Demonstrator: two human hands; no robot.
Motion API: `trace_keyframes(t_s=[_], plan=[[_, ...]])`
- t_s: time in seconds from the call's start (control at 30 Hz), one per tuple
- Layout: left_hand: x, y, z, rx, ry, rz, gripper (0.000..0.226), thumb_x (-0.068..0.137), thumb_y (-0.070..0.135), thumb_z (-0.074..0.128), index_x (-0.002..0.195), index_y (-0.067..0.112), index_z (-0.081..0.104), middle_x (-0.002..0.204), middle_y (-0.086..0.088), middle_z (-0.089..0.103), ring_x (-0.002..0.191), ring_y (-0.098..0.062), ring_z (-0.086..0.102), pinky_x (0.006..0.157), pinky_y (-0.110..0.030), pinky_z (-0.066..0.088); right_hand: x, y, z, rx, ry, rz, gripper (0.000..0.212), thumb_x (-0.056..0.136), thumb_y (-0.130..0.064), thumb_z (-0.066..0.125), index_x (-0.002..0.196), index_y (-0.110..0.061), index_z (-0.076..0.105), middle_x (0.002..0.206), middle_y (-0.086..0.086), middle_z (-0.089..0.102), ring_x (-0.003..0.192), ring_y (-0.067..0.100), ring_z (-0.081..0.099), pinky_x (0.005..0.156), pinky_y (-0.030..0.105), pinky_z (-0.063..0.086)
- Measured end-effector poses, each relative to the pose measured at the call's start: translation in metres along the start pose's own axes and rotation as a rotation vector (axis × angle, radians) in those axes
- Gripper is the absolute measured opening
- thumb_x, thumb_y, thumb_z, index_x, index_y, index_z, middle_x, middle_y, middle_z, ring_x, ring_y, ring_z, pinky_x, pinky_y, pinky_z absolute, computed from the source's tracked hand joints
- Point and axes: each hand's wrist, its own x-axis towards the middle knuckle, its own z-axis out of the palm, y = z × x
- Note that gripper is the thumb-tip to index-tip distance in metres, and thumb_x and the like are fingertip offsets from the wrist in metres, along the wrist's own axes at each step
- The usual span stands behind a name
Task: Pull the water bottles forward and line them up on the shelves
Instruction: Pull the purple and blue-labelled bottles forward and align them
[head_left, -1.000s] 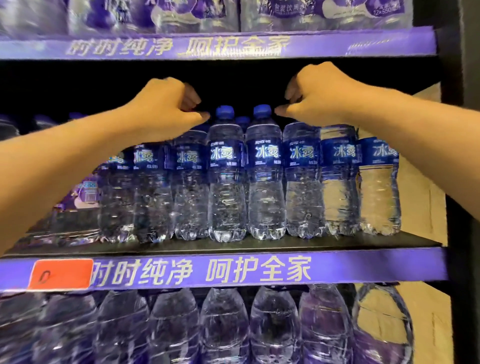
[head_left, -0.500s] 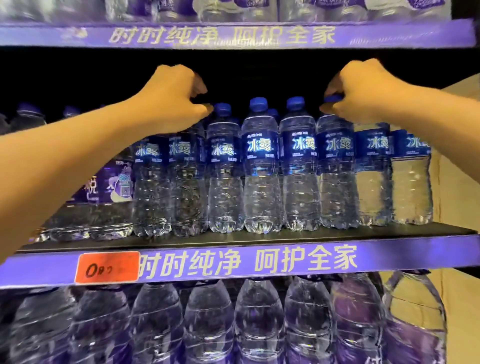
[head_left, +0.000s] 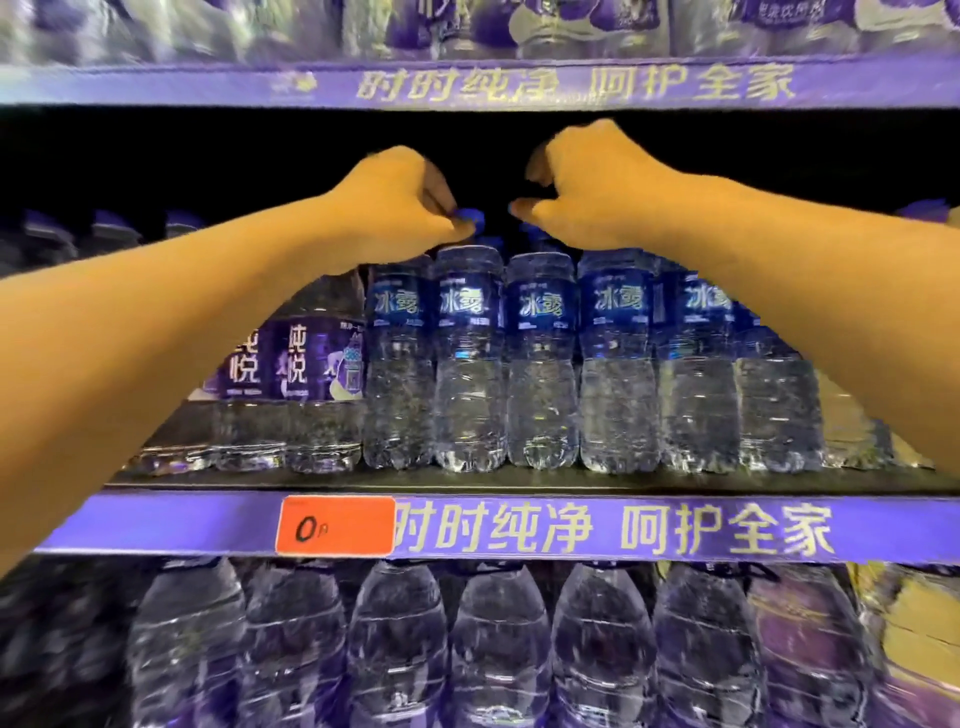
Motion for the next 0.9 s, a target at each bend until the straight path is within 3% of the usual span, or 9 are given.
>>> trace_keyframes(t_s=[0.1,0.17,0.27,0.4,0.73,0.9], plan=[[0.001,0.006,0.003,0.002,-0.056,0.013,0.041,0.082,0.036,0.077,0.112,0.009,0.068,0.094,-0.010,0.074,0.089,-0.025,0.070,0.084,-0.045,0.057,0.014,-0.010,0.008,-0.055,-0.076,0.035,0.038,0.097,-0.044,0.057,0.094,-0.006,0.053,0.087,0.011,0.056,0.081,0.032,0.051,0.071,0.039,0.044],[0.002,0.008,0.006,0.037,-0.039,0.054,0.035,0.083,0.032,0.077,0.105,0.005,0.071,0.096,-0.014,0.074,0.091,-0.028,0.069,0.084,-0.048,0.057,0.017,-0.014,0.012,-0.100,-0.106,0.046,0.030,0.096,-0.036,0.060,0.091,-0.008,0.053,0.078,0.007,0.051,0.080,0.031,0.049,0.070,0.037,0.042],[0.002,0.009,0.009,0.048,0.022,0.059,0.032,0.080,0.029,0.080,0.097,0.003,0.072,0.092,-0.014,0.073,0.089,-0.029,0.069,0.082,-0.047,0.057,0.018,-0.013,0.014,-0.113,-0.111,0.041,0.020,0.093,-0.023,0.064,0.093,-0.003,0.063,0.093,0.013,0.064,0.089,0.034,0.059,0.082,0.041,0.054],[0.002,0.011,0.010,0.026,0.038,0.034,0.031,0.079,0.028,0.082,0.095,0.003,0.073,0.091,-0.013,0.073,0.087,-0.027,0.069,0.083,-0.046,0.057,0.014,-0.010,0.010,-0.060,-0.110,0.069,0.035,0.092,-0.029,0.066,0.112,0.000,0.070,0.117,0.017,0.068,0.109,0.036,0.061,0.094,0.043,0.050],[-0.004,0.008,0.016,0.023,0.080,0.041,0.028,0.083,0.027,0.077,0.100,0.006,0.070,0.096,-0.011,0.072,0.089,-0.026,0.067,0.084,-0.047,0.057,0.015,-0.004,0.018,0.029,-0.106,0.105,0.032,0.096,-0.027,0.062,0.118,-0.004,0.067,0.121,0.015,0.066,0.111,0.035,0.059,0.098,0.045,0.048],[-0.010,0.007,0.021,-0.098,0.140,0.002,0.019,0.088,0.030,0.068,0.100,0.015,0.066,0.095,-0.005,0.072,0.089,-0.022,0.068,0.081,-0.044,0.058,0.010,-0.003,0.018,0.103,-0.058,0.116,0.036,0.094,-0.030,0.062,0.113,0.001,0.068,0.113,0.021,0.069,0.096,0.036,0.063,0.089,0.048,0.054]])
